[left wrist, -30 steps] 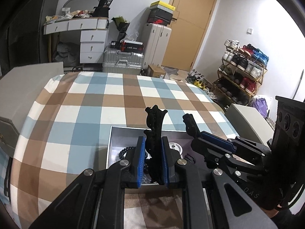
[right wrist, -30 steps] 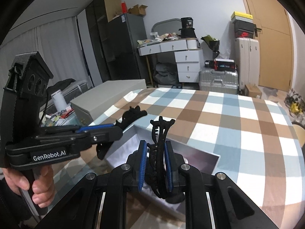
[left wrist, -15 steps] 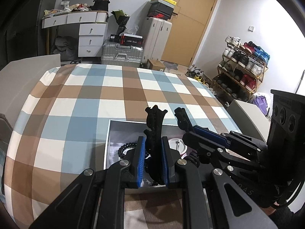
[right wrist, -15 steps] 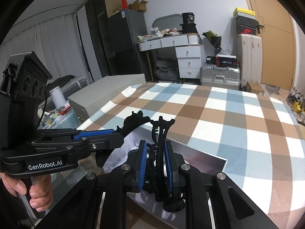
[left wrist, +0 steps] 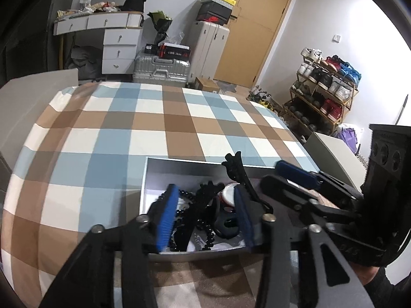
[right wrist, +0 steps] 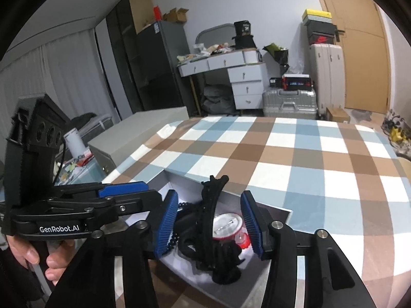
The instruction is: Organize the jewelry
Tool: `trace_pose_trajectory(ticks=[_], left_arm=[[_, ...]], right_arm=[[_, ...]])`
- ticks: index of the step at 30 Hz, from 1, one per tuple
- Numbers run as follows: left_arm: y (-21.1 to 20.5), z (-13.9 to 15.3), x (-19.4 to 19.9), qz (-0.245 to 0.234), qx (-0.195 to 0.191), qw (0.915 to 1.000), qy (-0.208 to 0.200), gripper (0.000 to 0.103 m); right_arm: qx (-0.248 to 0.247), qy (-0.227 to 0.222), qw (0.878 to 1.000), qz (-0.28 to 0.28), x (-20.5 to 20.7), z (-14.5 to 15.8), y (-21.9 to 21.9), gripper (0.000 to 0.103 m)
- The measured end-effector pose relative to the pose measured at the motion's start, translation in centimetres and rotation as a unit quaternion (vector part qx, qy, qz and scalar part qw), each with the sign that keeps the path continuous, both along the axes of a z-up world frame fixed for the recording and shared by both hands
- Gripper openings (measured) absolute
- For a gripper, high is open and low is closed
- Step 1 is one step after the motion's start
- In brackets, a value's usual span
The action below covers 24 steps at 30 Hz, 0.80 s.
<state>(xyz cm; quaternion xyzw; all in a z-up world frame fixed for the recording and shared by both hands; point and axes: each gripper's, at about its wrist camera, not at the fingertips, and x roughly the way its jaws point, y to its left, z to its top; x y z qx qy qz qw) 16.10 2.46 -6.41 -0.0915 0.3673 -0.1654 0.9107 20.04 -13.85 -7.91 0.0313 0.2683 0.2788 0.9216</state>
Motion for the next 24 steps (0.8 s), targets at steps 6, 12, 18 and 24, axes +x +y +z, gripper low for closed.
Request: trace_pose_trajectory(ticks=[6, 12, 18, 24], left_arm=[[0.1, 0.6, -0.9, 0.009, 0.013, 0.9998, -0.011, 0.045], [0.6, 1.9, -2.1, 0.038, 0.017, 0.9980, -0.048, 0.070], [0.9, 2.8, -3.7, 0.078, 0.036, 0.9910, -0.103, 0.086], [1.9, 3.4, -5.5, 0.138, 0.046, 0.9745, -0.171, 0.102]], right_arm=[[0.011, -0.031, 0.999, -0.018, -2.1, 1.3, -1.0, 0.070], [0.027, -0.067, 0.997, -0.032, -4.6, 2.6, -1.6, 0.081], [0.045, -0.097, 0.993, -0.059, -6.9, 3.3, -2.1, 0.098], [0.057, -0.118, 0.989, -0.074, -8.8, 3.8, -2.3, 0.103]])
